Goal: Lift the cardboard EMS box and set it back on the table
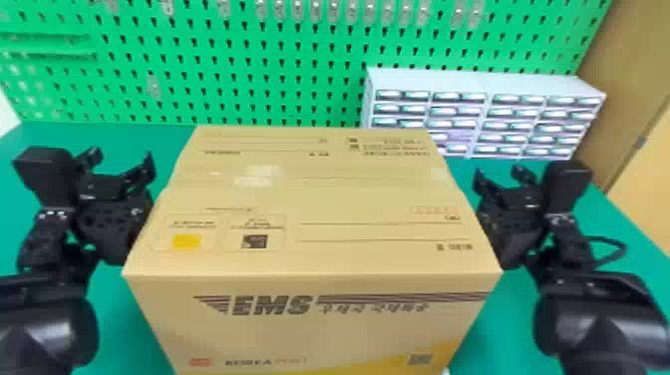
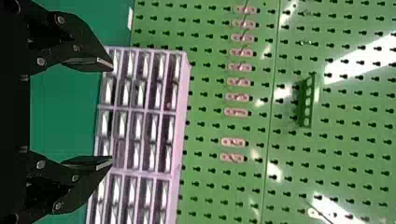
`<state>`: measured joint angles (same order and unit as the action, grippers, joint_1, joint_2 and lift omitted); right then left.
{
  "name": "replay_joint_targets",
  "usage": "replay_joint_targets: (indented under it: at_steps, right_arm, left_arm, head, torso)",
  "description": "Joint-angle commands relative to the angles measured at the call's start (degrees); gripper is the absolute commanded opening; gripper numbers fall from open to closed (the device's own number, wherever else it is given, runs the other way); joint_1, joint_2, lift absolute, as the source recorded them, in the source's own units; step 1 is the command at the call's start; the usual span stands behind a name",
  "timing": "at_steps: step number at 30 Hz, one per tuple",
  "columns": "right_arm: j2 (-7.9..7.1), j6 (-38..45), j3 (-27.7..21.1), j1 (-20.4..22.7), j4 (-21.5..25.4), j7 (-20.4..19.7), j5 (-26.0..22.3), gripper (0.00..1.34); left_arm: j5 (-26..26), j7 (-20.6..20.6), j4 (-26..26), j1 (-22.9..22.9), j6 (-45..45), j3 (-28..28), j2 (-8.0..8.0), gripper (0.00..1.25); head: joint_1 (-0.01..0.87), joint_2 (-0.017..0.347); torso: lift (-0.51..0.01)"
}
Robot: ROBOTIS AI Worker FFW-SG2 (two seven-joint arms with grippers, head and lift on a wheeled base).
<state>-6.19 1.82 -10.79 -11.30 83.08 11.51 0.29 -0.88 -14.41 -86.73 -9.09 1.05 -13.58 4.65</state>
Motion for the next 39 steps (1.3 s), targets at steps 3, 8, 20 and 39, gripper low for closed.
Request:
replay_joint_targets:
  at_steps: [3, 8, 20, 39]
  right_arm:
    - [-1.2, 0.99, -3.89, 1.54, 2.61, 0.0, 0.24, 0.79]
    - [-1.37, 1.08, -5.82, 2.42, 3.49, 0.0, 0.06, 0.79]
    - [-1.02, 1.08, -6.26, 2.6, 3.66, 0.0, 0.15, 0.79]
    - [-0.76, 1.08, -5.73, 2.07, 3.66, 0.0, 0.24, 0.79]
  left_arm:
    - [-0.7, -0.54, -1.34, 0.48, 0.0, -2.94, 0.0, 0.83]
    - [-0.62, -0.89, -1.95, 1.0, 0.0, -4.44, 0.0, 0.83]
    - [-0.7, -0.97, -1.95, 1.0, 0.09, -4.61, 0.0, 0.83]
    - [-0.53, -0.97, -2.04, 0.48, 0.09, -4.44, 0.0, 0.83]
  head:
    - [0.678, -0.014]
    - [0.678, -0.014]
    - [0.678, -0.014]
    - [0.678, -0.014]
  torso:
    - [-0.095]
    - [-0.095]
    - [-0.095]
    - [-0.095]
